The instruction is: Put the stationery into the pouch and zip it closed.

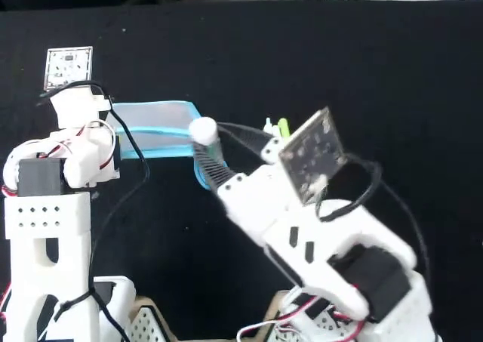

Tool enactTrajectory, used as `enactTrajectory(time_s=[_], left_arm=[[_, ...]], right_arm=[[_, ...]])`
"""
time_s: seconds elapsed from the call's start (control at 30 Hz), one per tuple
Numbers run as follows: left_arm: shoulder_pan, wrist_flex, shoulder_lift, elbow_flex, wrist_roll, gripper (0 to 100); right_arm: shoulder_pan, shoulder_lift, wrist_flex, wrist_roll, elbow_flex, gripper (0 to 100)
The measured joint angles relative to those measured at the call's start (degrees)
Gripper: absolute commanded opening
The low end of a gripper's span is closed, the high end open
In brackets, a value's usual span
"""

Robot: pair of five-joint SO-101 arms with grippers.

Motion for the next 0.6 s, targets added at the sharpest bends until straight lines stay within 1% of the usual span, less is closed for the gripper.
enactTrajectory(time_s=[0.17, 0.33, 0.47, 0.6], left_arm=[[0.0, 0.0, 0.0, 0.0, 0.0, 3], [0.0, 0.0, 0.0, 0.0, 0.0, 3], [0.0, 0.0, 0.0, 0.0, 0.0, 3], [0.0, 0.0, 0.0, 0.0, 0.0, 3]], right_arm=[[-4.4, -5.36, -21.71, 0.0, 17.76, 1.1], [-4.48, -9.05, -43.08, 0.0, 35.25, 1.1], [-4.75, -9.23, -56.09, 0.0, 45.1, 1.1], [-4.75, -9.23, -66.64, 0.0, 50.29, 1.1]])
